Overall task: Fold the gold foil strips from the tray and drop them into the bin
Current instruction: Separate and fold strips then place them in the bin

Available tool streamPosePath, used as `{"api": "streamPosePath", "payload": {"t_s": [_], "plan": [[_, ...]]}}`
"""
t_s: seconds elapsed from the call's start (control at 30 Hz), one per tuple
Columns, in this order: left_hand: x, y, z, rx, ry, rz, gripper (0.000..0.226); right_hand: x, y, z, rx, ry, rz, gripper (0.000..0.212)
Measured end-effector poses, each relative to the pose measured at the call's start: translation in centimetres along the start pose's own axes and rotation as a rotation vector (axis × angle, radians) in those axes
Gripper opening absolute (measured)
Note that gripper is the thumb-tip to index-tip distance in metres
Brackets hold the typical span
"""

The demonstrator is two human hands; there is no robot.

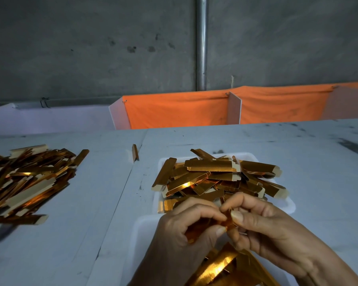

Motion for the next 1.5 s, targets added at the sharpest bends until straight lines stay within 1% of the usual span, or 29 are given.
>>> {"api": "streamPosePath", "payload": {"t_s": [0.17, 0.3, 0.37, 0.7, 0.8, 0.93, 1.1, 1.17, 1.23, 1.27, 1.37, 1.5], "plan": [[-0.18, -0.04, -0.03, 0.028, 0.056, 0.027, 0.022, 0.25, -0.02, -0.14, 0.026, -0.005, -0.035, 0.039], [-0.26, -0.03, 0.04, 0.039, 0.076, 0.029, 0.026, 0.30, -0.02, -0.17, 0.013, -0.018, -0.048, 0.027], [-0.34, -0.01, 0.06, 0.039, 0.070, 0.032, 0.026, 0.27, 0.02, -0.14, 0.009, -0.009, -0.050, 0.025], [-0.39, 0.02, 0.12, 0.040, 0.018, 0.018, 0.023, 0.18, 0.14, -0.02, -0.012, 0.009, -0.062, 0.032], [-0.35, 0.01, 0.16, 0.040, 0.017, 0.013, 0.022, 0.14, 0.21, 0.04, -0.026, -0.002, -0.043, 0.031], [-0.28, -0.01, 0.18, 0.040, 0.021, 0.001, 0.022, -0.12, 0.22, 0.08, -0.050, -0.077, 0.015, 0.031], [-0.35, 0.05, 0.32, 0.045, 0.004, 0.006, 0.022, 0.21, 0.02, -0.33, -0.044, -0.065, -0.013, 0.029], [-0.29, 0.05, 0.46, 0.061, 0.009, 0.005, 0.022, 0.28, 0.03, -0.40, -0.058, -0.086, 0.005, 0.021], [-0.21, 0.04, 0.52, 0.072, 0.026, 0.008, 0.021, 0.14, 0.13, -0.44, -0.094, -0.155, 0.063, 0.010], [-0.18, 0.05, 0.48, 0.069, 0.036, 0.007, 0.021, 0.07, 0.16, -0.44, -0.114, -0.182, 0.090, 0.009], [-0.25, 0.09, 0.28, 0.058, 0.043, 0.014, 0.022, 0.12, 0.14, -0.50, -0.146, -0.208, 0.121, 0.010], [-0.27, 0.09, 0.26, 0.061, 0.046, 0.020, 0.022, 0.39, -0.06, -0.66, -0.123, -0.209, 0.092, 0.015]]}}
Point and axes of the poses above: each hand's wrist, its own y-axis towards the middle knuckle, its own x-axis out of the palm, z = x × y, the point moved 5 cm from there along y, towards the middle knuckle, and after that the axes turned 9 degrees about y, right-handed, at the moved point
